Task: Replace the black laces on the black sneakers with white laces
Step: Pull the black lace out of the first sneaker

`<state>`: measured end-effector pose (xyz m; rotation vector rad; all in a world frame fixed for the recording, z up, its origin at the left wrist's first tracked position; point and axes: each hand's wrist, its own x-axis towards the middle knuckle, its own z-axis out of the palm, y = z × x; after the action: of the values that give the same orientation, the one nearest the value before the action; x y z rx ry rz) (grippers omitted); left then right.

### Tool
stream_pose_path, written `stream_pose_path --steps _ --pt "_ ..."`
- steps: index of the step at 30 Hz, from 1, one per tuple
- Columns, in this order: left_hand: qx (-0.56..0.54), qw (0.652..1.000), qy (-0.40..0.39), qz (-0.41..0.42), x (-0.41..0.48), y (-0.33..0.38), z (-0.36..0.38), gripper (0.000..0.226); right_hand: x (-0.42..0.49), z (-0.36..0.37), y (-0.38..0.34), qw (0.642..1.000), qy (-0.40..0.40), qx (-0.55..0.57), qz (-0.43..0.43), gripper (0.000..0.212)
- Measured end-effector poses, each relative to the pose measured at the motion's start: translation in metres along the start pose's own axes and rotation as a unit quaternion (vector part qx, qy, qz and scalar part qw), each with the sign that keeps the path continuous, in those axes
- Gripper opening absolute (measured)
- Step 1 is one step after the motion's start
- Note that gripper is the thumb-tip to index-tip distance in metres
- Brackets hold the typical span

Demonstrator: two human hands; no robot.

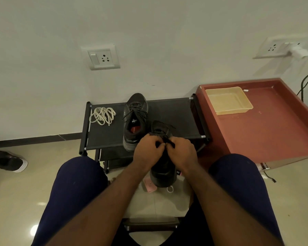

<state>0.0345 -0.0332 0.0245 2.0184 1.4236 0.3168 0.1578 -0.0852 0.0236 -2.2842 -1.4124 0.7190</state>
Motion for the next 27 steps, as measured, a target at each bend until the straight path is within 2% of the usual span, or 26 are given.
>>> stream_pose_path --steps 2,3,5,6,9,11,13,15,17,18,20,23,24,27 --pt "-0.177 0.982 -0.003 -0.066 0.003 0.006 -0.006 0.017 -0.001 -0.001 -0.001 1.000 -0.003 0.007 -0.007 0.025" --pt "-0.273 0.956 -0.002 -0.110 0.005 0.010 -0.010 0.018 -0.002 -0.002 -0.002 1.000 -0.004 0.007 -0.008 0.024" --pt "-0.366 0.913 0.026 -0.179 0.013 0.012 -0.018 0.022 -0.003 -0.003 -0.003 1.000 -0.002 0.006 -0.007 0.023" --pt "-0.345 0.918 0.046 -0.190 0.018 0.008 -0.021 0.026 -0.004 -0.003 -0.003 1.000 0.001 0.005 -0.005 0.022" --pt "-0.174 0.965 0.077 -0.178 0.021 -0.007 -0.024 0.037 -0.007 -0.004 -0.002 1.000 0.004 0.000 -0.003 0.021" --pt "-0.121 0.974 0.101 -0.161 0.008 -0.006 -0.023 0.044 -0.009 -0.005 -0.001 1.000 0.004 0.005 -0.007 0.020" --pt "-0.152 0.968 0.124 -0.154 -0.005 -0.003 -0.022 0.045 -0.011 -0.006 0.000 1.000 0.011 0.004 -0.013 0.020" --pt "-0.242 0.949 0.124 -0.160 -0.013 -0.001 -0.024 0.039 -0.013 -0.008 0.001 1.000 0.021 -0.004 -0.022 0.020" --pt "-0.321 0.928 0.105 -0.155 -0.015 0.000 -0.030 0.024 -0.018 -0.009 0.002 0.999 0.023 -0.002 -0.028 0.019" --pt "-0.310 0.936 0.103 -0.130 -0.015 0.000 -0.032 0.014 -0.021 -0.010 0.002 0.999 0.021 0.003 -0.027 0.018" --pt "-0.209 0.969 0.128 -0.035 -0.019 0.001 -0.032 0.010 -0.024 -0.009 0.001 0.999 0.024 0.017 -0.021 0.017" --pt "-0.081 0.984 0.139 0.073 -0.031 0.006 -0.022 0.006 -0.022 -0.003 0.000 0.999 0.034 0.016 -0.008 0.017" --pt "-0.030 0.990 0.115 0.078 -0.033 0.008 -0.019 0.003 -0.021 -0.001 0.000 0.999 0.038 0.017 -0.001 0.018" --pt "0.086 0.995 0.051 0.023 -0.031 0.008 -0.014 0.014 -0.018 0.007 -0.003 0.998 0.051 0.029 0.003 0.020"
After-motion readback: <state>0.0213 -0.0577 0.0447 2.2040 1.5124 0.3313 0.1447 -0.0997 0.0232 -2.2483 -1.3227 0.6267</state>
